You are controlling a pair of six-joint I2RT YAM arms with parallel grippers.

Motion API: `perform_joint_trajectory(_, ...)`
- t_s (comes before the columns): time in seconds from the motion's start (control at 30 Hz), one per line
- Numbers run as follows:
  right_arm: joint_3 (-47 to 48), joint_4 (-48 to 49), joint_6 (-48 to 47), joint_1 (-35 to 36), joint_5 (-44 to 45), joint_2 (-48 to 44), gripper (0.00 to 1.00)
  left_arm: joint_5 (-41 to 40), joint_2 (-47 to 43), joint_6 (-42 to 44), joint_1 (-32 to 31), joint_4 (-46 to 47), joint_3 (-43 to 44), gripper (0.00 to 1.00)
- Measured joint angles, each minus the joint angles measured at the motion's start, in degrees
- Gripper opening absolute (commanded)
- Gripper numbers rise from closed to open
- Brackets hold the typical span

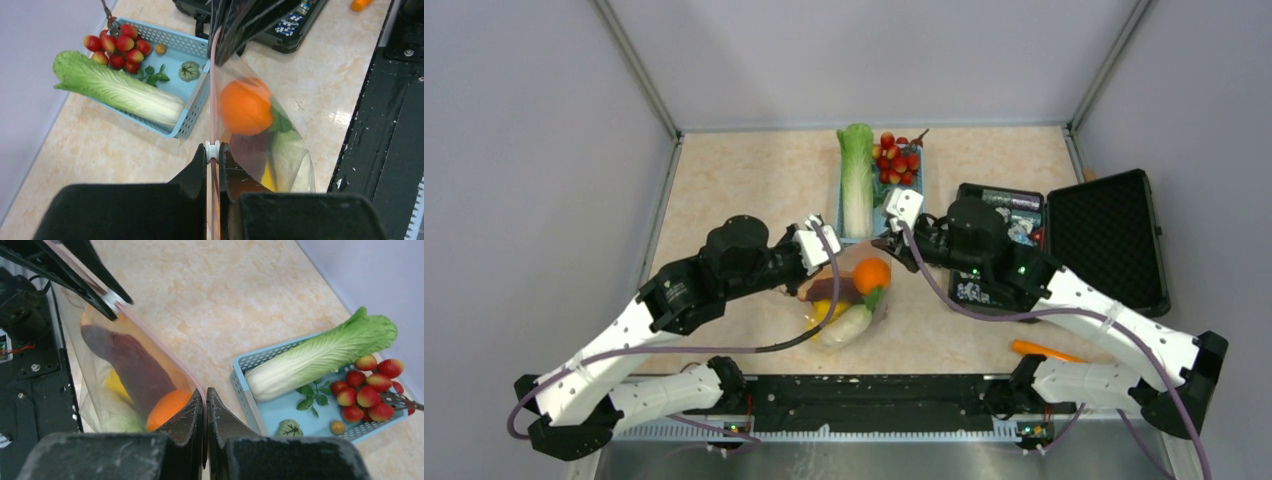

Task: Place the food in the zip-top bag and seal the zipper
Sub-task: Zip the zipper food storage bag at the center of the board.

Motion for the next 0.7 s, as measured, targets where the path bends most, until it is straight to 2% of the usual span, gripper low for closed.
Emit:
perform_joint_trajectory(0.27,-4.70,1.33,5.53,-5.90,1.01,-4.94,0.00,-6.91,-5.31,-3.52,-0.11,-2.95,-2.14,0.00)
perform_joint_trajectory(0.7,-5.90,3.58,10.01,-7.89,3.56,-5.49,0.00,-16.22,-10.23,-8.94,-0.31,-5.16,-4.96,0.03)
